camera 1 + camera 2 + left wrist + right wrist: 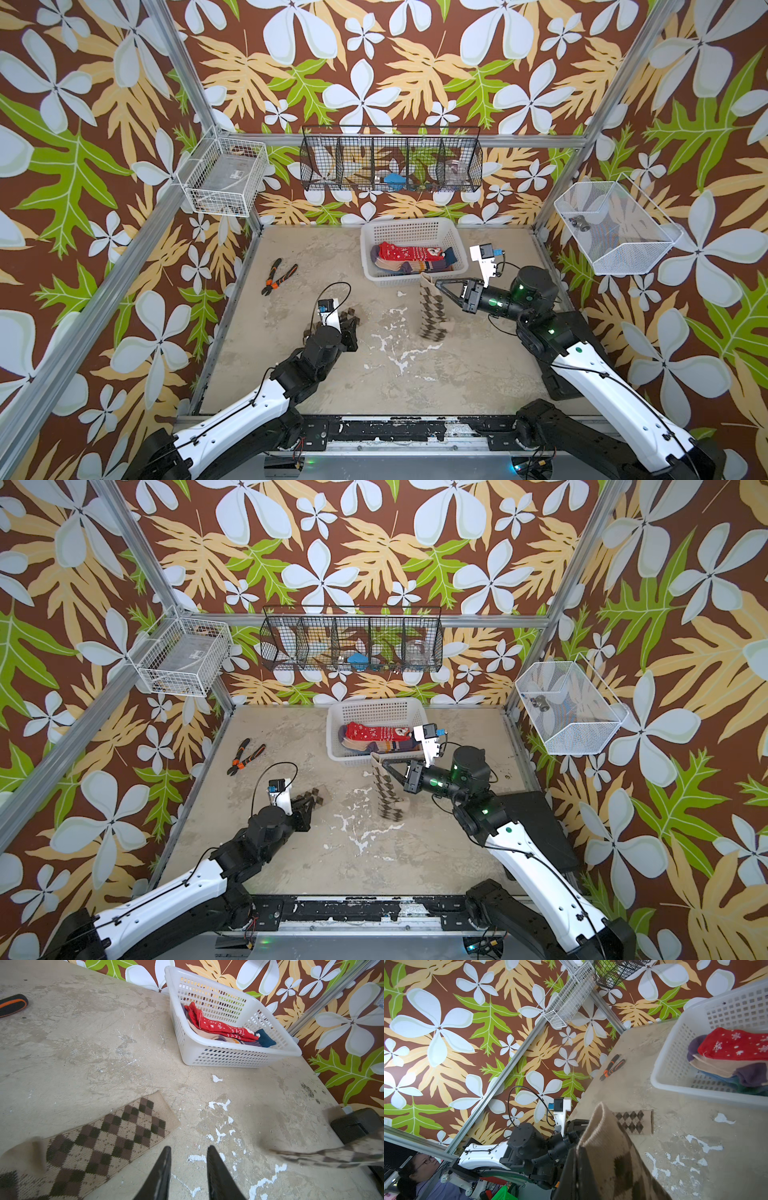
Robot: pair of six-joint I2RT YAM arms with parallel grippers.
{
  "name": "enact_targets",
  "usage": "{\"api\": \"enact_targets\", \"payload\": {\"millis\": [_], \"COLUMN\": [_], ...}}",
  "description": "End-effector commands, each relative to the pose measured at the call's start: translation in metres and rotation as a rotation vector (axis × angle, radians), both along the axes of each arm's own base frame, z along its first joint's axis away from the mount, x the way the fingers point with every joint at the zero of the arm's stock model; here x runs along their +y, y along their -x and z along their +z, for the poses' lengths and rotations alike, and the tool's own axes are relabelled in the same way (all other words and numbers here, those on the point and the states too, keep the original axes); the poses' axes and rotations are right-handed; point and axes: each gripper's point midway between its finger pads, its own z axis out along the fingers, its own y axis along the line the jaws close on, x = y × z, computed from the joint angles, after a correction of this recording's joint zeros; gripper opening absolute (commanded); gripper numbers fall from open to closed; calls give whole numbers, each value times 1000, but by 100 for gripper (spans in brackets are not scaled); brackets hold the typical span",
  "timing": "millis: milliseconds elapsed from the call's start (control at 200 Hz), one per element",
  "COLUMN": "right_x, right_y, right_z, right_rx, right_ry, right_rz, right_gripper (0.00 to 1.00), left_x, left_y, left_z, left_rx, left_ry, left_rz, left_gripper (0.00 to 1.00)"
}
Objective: Place the socks together as a pair
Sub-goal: Flatten out the sock at the center of the board.
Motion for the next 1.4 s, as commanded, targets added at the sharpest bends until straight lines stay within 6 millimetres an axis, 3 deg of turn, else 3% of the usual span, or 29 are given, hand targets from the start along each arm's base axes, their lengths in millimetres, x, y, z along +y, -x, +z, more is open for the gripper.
{"api": "enact_targets", "payload": {"millis": [0, 210, 335, 405, 500, 701, 801, 886, 986, 1141, 1396], "right_x": [15, 73, 70, 55, 23, -47, -81, -102, -117, -141, -186], "right_y": [15, 59, 55, 36, 8, -29, -32, -31, -33, -38, -43], "right_z": [5, 21, 30, 20, -8, -114, -167, -195, -209, -222, -208], "right_rx": [-20, -36, -43, -29, 45, 237, 330, 374, 379, 352, 278], "right_ry": [27, -19, -88, -74, -103, -103, -109, -116, -86, 5, 85], "right_rz": [88, 318, 284, 186, 58, -215, -331, -403, -466, -582, -710], "right_gripper": [0, 0, 0, 0, 0, 0, 0, 0, 0, 10, 44], "left_x": [-1, 8, 17, 20, 22, 13, 6, 0, -12, -37, -70], "left_y": [-3, 0, 3, 4, 5, 1, 0, -2, -2, 5, 32], "left_z": [7, 10, 14, 16, 16, 9, 3, -1, -6, -17, -43], "left_rx": [-28, -43, -61, -68, -70, -49, -34, -19, 4, 60, 187], "left_ry": [13, 14, 13, 6, 2, 1, 1, -1, -3, 20, 63], "left_rz": [4, 34, 58, 67, 71, 44, 19, -3, -55, -182, -373], "left_gripper": [32, 32, 32, 32, 32, 32, 32, 32, 33, 38, 48]}}
